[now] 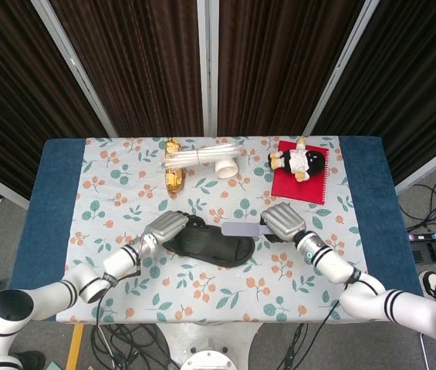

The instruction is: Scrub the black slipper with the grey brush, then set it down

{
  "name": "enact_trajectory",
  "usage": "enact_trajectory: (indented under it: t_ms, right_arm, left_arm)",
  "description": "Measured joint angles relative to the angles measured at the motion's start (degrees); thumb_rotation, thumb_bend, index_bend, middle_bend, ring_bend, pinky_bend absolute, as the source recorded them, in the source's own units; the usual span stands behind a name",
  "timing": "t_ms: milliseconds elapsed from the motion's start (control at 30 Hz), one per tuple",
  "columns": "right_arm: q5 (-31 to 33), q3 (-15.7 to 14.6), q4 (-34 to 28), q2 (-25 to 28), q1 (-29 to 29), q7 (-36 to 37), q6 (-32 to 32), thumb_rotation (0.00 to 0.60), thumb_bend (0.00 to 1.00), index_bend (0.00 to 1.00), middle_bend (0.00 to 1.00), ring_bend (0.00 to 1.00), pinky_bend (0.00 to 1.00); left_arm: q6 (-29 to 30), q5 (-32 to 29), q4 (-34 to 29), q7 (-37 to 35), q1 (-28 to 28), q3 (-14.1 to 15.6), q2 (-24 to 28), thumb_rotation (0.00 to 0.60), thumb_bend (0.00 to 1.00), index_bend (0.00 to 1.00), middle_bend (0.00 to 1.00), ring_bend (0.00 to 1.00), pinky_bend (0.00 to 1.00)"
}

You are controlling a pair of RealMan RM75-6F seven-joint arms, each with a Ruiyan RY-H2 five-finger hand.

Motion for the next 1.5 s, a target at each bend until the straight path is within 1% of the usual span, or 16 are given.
enact_trajectory:
  t_ms: [267,367,533,733,833,967,1067,1200,1300,1367,1500]
  right_arm:
    - [-1.6,-0.5,8.2,-8.3,0.3,-2.9,2.4,0.600,0.64,1.00,1.00,1.00,1.00]
    - [-3.0,-1.6,10.0,-10.5,0.6,-3.9,2.4,0.600,0.64,1.00,1.00,1.00,1.00]
    - [-6.2,-4.0,8.6,-10.5,0.7,-4.0,2.6,0.600,0.64,1.00,1.00,1.00,1.00]
    - [-8.9,-5.8,4.8,-8.0,0.5,-3.3,3.8,0.600,0.64,1.00,1.00,1.00,1.00]
    - [-9.3,-5.4,3.9,-6.9,0.3,-1.9,5.6,0.600,0.64,1.00,1.00,1.00,1.00]
    - [-8.4,-3.3,4.4,-6.0,0.2,-0.5,7.1,0.600,0.64,1.00,1.00,1.00,1.00]
    - [-6.9,-2.1,6.1,-6.3,0.7,-0.7,6.0,0.600,0.64,1.00,1.00,1.00,1.00]
    - [-5.1,-1.4,9.0,-8.2,1.9,-2.0,2.7,0.600,0.64,1.00,1.00,1.00,1.00]
    - [-4.5,-1.5,10.4,-9.8,3.0,-3.2,0.1,0.600,0.64,1.00,1.00,1.00,1.00]
    - [-4.7,-2.1,10.5,-10.3,3.6,-3.9,-1.2,0.600,0.64,1.00,1.00,1.00,1.00]
    - [-6.4,-3.7,8.5,-9.7,3.6,-4.2,-1.1,0.600,0.64,1.00,1.00,1.00,1.00]
  left_arm:
    - [0.3,-1.0,0.6,0.2,-0.5,0.4,-0.5,0.600,0.10,0.42,0.51,0.34,0.30]
    - [0.1,-1.4,0.7,0.3,-0.6,0.4,-0.6,0.600,0.10,0.42,0.51,0.34,0.30]
    - [-0.2,-1.9,1.2,0.1,-0.8,0.7,-0.7,0.600,0.10,0.42,0.51,0.34,0.30]
    - [0.0,-2.0,1.3,0.1,-1.0,1.1,-0.8,0.600,0.10,0.42,0.51,0.34,0.30]
    - [0.2,-2.1,1.1,0.3,-1.1,1.1,-0.8,0.600,0.10,0.42,0.51,0.34,0.30]
    - [0.2,-2.3,0.4,0.8,-1.3,1.0,-0.5,0.600,0.10,0.42,0.51,0.34,0.30]
    - [0.0,-2.6,0.0,1.2,-1.3,1.0,-0.3,0.600,0.10,0.42,0.51,0.34,0.30]
    - [-0.4,-3.1,-0.2,1.7,-1.4,1.0,-0.2,0.600,0.10,0.42,0.51,0.34,0.30]
    - [-0.6,-3.3,-0.4,2.0,-1.5,1.0,-0.1,0.600,0.10,0.42,0.51,0.34,0.30]
    - [-0.7,-3.5,-0.5,2.0,-1.5,1.0,-0.1,0.600,0.10,0.42,0.51,0.34,0.30]
    - [-0.9,-3.6,-0.3,2.0,-1.5,1.1,-0.1,0.600,0.10,0.42,0.51,0.34,0.30]
